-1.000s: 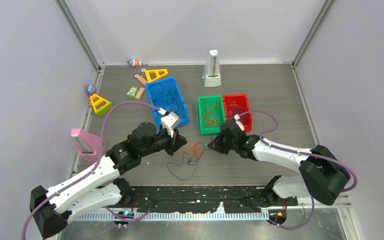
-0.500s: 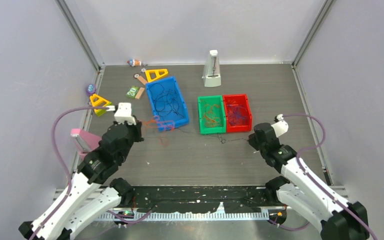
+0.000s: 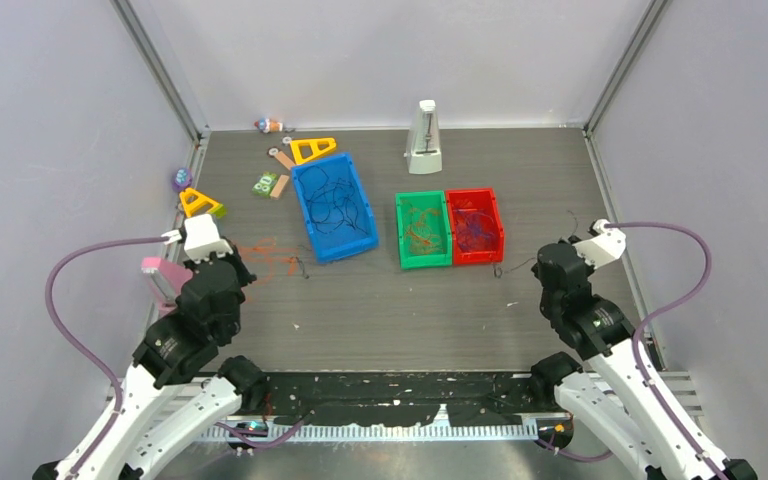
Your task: Untangle the cables
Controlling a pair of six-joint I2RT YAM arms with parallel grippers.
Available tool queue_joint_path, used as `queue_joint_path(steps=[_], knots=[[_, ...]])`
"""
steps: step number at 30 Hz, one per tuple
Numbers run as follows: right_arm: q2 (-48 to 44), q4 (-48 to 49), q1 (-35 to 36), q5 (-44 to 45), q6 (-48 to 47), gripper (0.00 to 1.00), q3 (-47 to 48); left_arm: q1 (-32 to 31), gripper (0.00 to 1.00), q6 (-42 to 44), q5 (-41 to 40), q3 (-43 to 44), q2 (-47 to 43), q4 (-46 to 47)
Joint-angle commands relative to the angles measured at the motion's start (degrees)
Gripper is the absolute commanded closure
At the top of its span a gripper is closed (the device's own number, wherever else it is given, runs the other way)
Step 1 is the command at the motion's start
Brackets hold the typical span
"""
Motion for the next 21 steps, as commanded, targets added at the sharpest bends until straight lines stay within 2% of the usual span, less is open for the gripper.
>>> queue_joint_path(steps=[1,3,4,5,6,7,8,9,12,14,17,18,19,21], knots=[[-1.68,2.60,-0.28,-1.70,-7.14,0.95,2.38,0.34,1.00,-0.48,-5.15,1.66,-0.84,1.58],[-2.56,2.76,-0.28,-5.11,-10.76,0.95,2.72,0.37,1.00,0.85,-3.16,2.18,-0.73,1.98],[-3.60,5.04,-0.28,-8.18,-16.08,0.95,2.62,0.36,1.00,3.11,0.23,1.86,-1.07,3.69],[-4.36,8.29,-0.28,-17.07,-18.87,0.95,1.95,0.40,1.00,5.44,5.63,1.07,-1.55,6.13],[-5.90,10.26,-0.28,-22.15,-23.87,0.93,1.35,0.36,1.00,7.45,11.55,0.15,-2.30,8.88],[-6.83,14.45,-0.28,-32.60,-25.53,0.91,-0.08,0.40,1.00,9.38,18.37,-0.85,-2.93,12.51],[-8.65,16.42,-0.28,-37.48,-27.75,0.86,-0.98,0.41,1.00,11.04,25.16,-1.60,-3.41,14.88],[-9.48,20.27,-0.28,-47.29,-28.36,0.82,-2.69,0.41,1.00,12.16,30.43,-2.00,-3.59,16.62],[-11.84,26.12,-0.15,-64.37,-28.87,0.82,-5.63,0.40,1.00,13.00,40.51,-1.27,-2.32,18.31],[-11.63,30.05,0.56,-70.51,-27.84,0.85,-6.76,0.40,1.00,13.52,44.83,-0.41,-0.85,18.45],[-9.63,33.02,3.41,-73.46,-27.67,0.87,-6.85,0.40,1.00,13.87,50.30,0.88,1.26,18.74],[-7.92,33.09,5.52,-73.40,-27.92,0.84,-6.31,0.41,1.00,13.93,52.31,1.30,2.07,18.87],[-7.05,33.08,7.98,-73.08,-28.96,0.75,-5.99,0.38,1.00,13.89,53.98,1.66,2.43,19.08],[-4.04,32.57,12.85,-70.92,-31.15,0.71,-4.46,0.32,1.00,13.84,56.93,2.18,3.38,19.49]])
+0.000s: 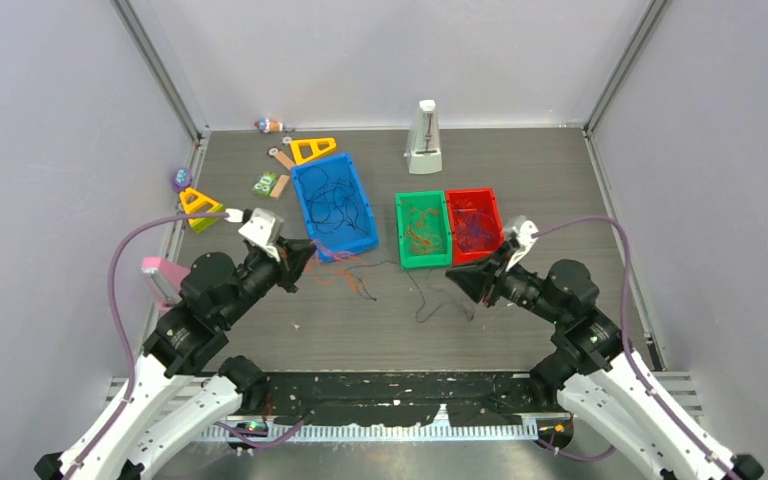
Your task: Untangle the cables
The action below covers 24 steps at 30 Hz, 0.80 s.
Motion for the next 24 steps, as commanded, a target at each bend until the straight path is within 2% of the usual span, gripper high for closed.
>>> queue_joint_path(steps=[1,4,6,8,9,11,14,18,24], knots=[[6.48,5.01,8.80,-2.01,-5.28,0.72,3.63,0.01,1.00,1.43,12.70,3.51,2.14,4.95],[12.70,4.54,15.05,3.63,-8.06,0.86,5.94,0.01,1.00,1.43,16.08,4.26,3.61,5.12],[16.96,5.74,16.62,5.20,-8.29,0.84,7.35,0.01,1.00,1.43,18.38,4.71,4.46,5.12],[21.04,6.36,17.32,7.27,-7.23,0.47,8.87,0.05,1.00,1.35,19.53,5.13,5.07,5.01],[22.29,6.89,17.49,7.62,-7.31,0.25,9.54,0.06,1.00,1.41,20.25,5.30,5.24,4.96],[25.21,8.96,18.27,9.46,-7.85,0.07,10.02,0.01,1.00,1.58,20.88,5.29,5.33,4.86],[28.28,11.48,19.04,14.27,-9.57,0.03,10.04,0.03,1.00,1.86,20.72,5.42,5.12,4.43],[32.41,13.19,19.07,22.78,-11.66,0.06,9.33,0.03,1.00,1.78,20.31,5.68,4.34,4.31],[37.49,16.83,19.07,22.36,-11.00,0.14,8.65,0.03,1.00,1.87,19.25,5.81,3.10,4.53]])
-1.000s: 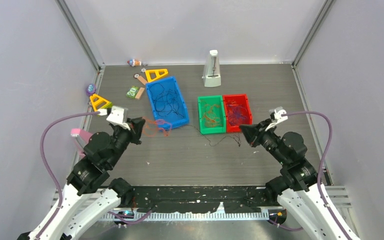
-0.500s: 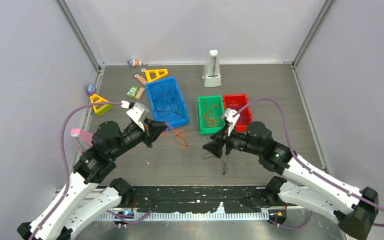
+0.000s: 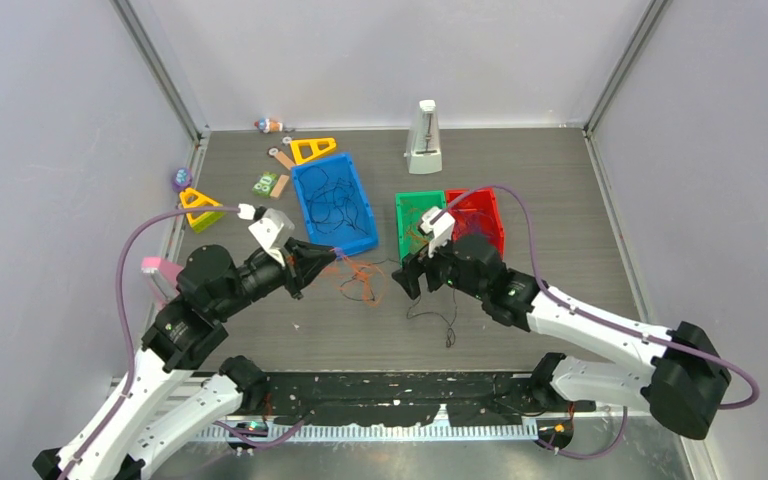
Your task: Untangle the cables
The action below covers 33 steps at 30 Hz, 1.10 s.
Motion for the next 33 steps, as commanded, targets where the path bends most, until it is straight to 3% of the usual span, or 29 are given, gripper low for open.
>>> queue_joint_path(steps=[1,7,9,12,14,17,21,23,26,33], knots=[[4.33,6.40,0.27,2.13,-0.79,0.17,1.66,0.03,1.00,1.02,0.36,2.43,-0.93,2.69],[10.42,9.88,0.80,-1.04,1.24,0.30,4.82,0.00,1.00,1.27,0.20,2.66,-0.28,3.21],[12.24,9.63,1.02,-0.38,1.72,0.40,5.92,0.04,1.00,1.37,0.10,2.77,-0.12,3.32],[13.58,8.06,0.97,3.20,3.75,0.75,6.61,0.05,1.00,1.61,-0.64,2.96,-0.55,3.20],[13.39,6.57,0.95,6.99,6.11,0.91,5.98,0.04,1.00,1.87,-2.77,2.93,-1.17,2.74],[10.17,3.38,0.17,15.96,11.45,0.94,3.49,0.05,1.00,2.02,-13.17,3.23,-1.85,0.13],[3.84,-4.00,-5.92,18.23,23.36,0.95,-3.52,0.09,1.00,-1.55,-42.57,3.19,-1.69,-6.21],[1.38,-8.77,-10.43,16.54,27.62,0.95,-6.07,0.48,1.00,-3.26,-52.78,3.35,-1.29,-8.70],[-2.95,-15.08,-14.20,17.47,30.08,0.94,-8.34,1.14,1.00,-3.97,-57.13,3.56,-1.49,-9.23],[-12.75,-20.97,-14.45,20.06,28.34,0.95,-11.37,1.14,1.00,-5.15,-58.17,4.35,-1.53,-7.33]])
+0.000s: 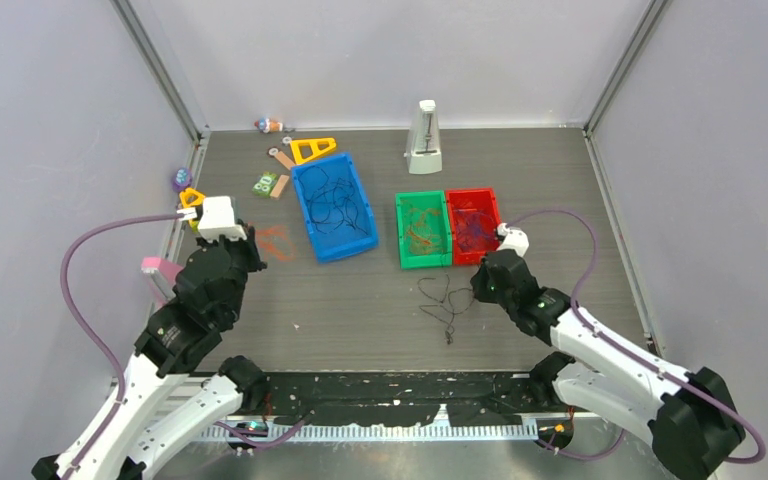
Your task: Untangle the cables
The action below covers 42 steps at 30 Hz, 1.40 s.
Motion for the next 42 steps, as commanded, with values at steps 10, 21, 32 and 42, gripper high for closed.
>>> queue_joint_path(steps=[10,21,32,42], knots=[[-17.12,-11.29,-0.57,9.49,0.78,0.95,-0.35,0.34,1.00,-1.55,21.16,3.57,4.61,10.83],[-17.98,-14.84,-0.58,4.49,0.87,0.95,1.46,-5.92,1.00,-9.78,31.25,6.23,26.13,24.59],[-20.05,-15.07,-0.57,3.72,1.50,0.95,1.25,-9.21,1.00,-11.10,25.47,24.35,55.25,19.61],[-20.71,-15.66,-0.56,5.43,1.05,0.94,1.68,-10.04,1.00,-14.88,14.30,56.04,80.21,-7.18]])
